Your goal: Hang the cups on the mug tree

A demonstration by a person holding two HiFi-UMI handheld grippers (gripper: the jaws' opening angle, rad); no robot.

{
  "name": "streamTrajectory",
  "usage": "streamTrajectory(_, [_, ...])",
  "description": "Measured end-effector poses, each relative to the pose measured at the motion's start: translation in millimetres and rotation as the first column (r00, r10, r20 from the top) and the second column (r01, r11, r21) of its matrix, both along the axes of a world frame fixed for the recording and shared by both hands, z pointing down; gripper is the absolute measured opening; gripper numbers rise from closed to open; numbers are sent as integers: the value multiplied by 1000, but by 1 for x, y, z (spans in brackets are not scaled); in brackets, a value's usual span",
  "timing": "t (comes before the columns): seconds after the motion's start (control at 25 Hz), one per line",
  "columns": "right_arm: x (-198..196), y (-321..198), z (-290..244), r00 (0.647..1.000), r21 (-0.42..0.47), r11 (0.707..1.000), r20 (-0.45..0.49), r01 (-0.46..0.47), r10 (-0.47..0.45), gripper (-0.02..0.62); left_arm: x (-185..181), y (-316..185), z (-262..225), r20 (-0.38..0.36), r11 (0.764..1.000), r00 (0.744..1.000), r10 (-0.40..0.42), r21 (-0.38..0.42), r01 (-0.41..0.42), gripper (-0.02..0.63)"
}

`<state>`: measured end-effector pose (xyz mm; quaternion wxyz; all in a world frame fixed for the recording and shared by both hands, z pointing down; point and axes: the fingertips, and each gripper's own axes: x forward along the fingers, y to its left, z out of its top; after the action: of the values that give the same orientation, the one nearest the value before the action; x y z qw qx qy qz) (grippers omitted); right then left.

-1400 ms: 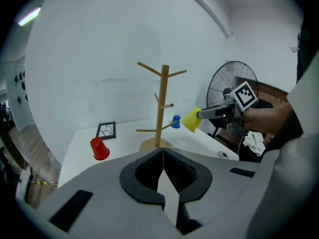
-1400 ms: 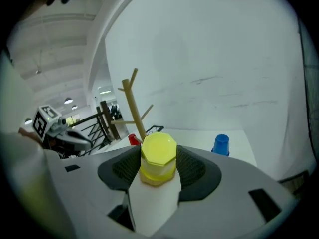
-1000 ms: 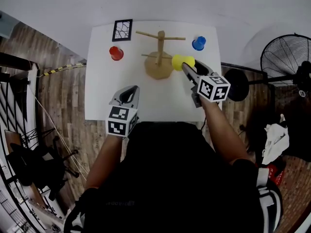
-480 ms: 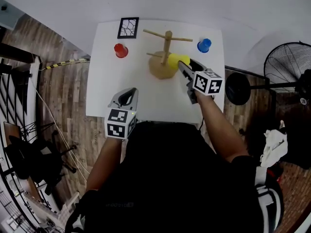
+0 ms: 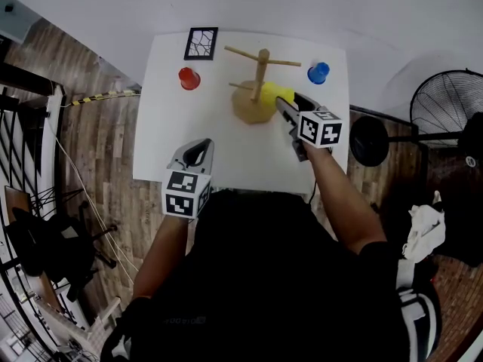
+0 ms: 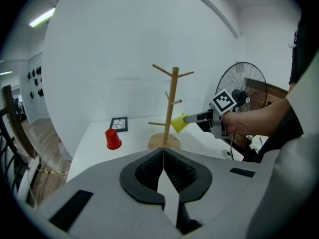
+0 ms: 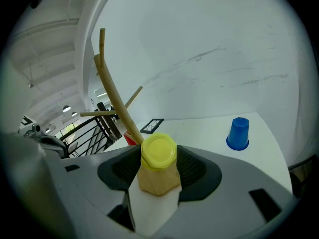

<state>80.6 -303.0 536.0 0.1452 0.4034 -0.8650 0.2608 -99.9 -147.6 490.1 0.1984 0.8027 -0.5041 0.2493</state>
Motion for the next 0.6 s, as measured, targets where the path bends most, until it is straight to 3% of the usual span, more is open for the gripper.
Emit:
streamTrajectory(0.24, [3, 5, -3, 991, 64, 997, -127, 51, -43, 215, 8, -5, -1, -1, 1000, 1000, 18, 7, -18, 17])
streamTrajectory(0.4, [1, 16, 0, 968, 91, 986, -224, 139, -116, 215, 16, -9, 1, 0, 999, 999, 38, 4, -38, 17])
streamTrajectory(0.6, [-2, 12, 2, 968, 83, 985, -212, 154, -134, 215, 29, -14, 1, 0, 998, 998, 63, 7, -63, 17])
